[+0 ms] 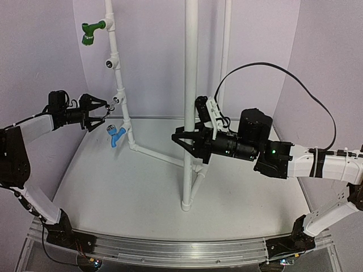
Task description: Install the water faucets
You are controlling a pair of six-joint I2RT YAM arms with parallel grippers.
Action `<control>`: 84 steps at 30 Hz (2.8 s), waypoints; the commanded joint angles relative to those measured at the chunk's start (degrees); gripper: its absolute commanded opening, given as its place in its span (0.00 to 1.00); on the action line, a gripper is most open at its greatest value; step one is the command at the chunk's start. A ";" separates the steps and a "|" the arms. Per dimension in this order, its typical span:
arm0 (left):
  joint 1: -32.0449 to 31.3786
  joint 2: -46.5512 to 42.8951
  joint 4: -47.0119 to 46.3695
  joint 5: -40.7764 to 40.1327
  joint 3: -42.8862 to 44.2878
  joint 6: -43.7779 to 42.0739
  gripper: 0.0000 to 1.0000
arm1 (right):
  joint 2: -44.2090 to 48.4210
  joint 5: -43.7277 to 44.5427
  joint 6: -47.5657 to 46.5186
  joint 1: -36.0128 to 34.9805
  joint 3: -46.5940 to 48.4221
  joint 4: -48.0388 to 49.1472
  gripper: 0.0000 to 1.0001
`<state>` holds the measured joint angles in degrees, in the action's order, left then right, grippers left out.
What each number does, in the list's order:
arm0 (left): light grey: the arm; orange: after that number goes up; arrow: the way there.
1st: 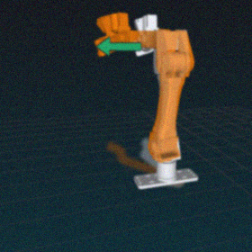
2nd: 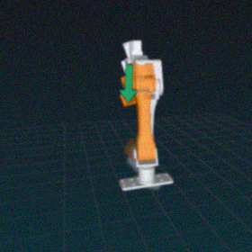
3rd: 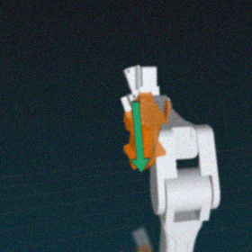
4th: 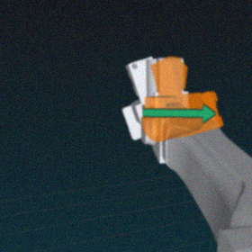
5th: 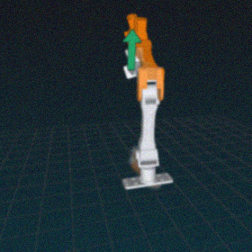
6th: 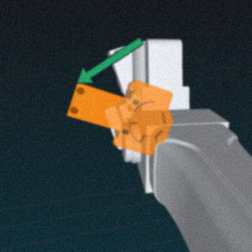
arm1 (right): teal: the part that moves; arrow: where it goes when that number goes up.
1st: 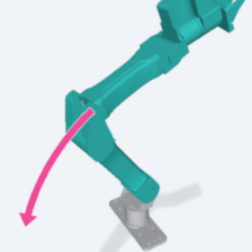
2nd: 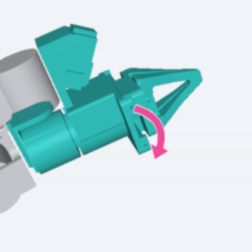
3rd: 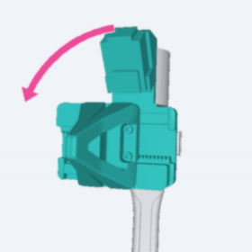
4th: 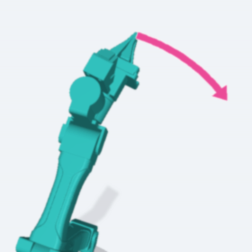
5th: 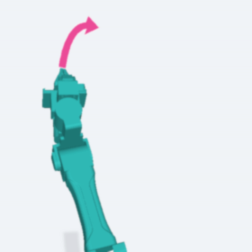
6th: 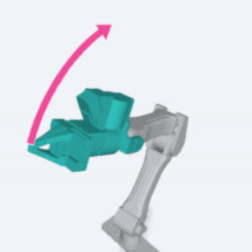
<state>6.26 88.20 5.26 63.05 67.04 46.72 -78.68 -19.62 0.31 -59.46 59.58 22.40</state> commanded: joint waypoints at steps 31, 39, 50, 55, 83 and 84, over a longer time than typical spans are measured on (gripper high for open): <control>-5.64 4.32 -9.20 0.96 4.35 7.59 0.87 | 0.15 -6.17 11.20 -1.48 2.42 0.71 0.00; -5.64 3.21 -4.48 -2.20 6.43 4.11 0.75 | -0.22 -6.37 11.28 -1.63 2.54 0.71 0.00; -5.67 2.26 -7.82 -1.87 6.02 5.79 0.58 | -0.26 -6.09 11.23 -1.82 2.57 0.71 0.00; -5.81 0.85 3.66 -7.12 9.65 -3.63 0.45 | -0.51 -5.86 11.20 -1.84 2.62 0.71 0.00; -26.34 5.80 47.75 -80.90 40.92 -49.82 0.28 | -1.33 -5.02 10.57 -1.91 3.32 0.26 0.00; -27.93 6.67 48.75 -84.76 42.37 -50.49 0.28 | -1.38 -4.99 10.50 -1.93 3.41 0.19 0.00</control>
<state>-16.99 94.05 52.77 -2.64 100.80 1.84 -79.22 -19.59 0.45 -60.05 60.36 22.13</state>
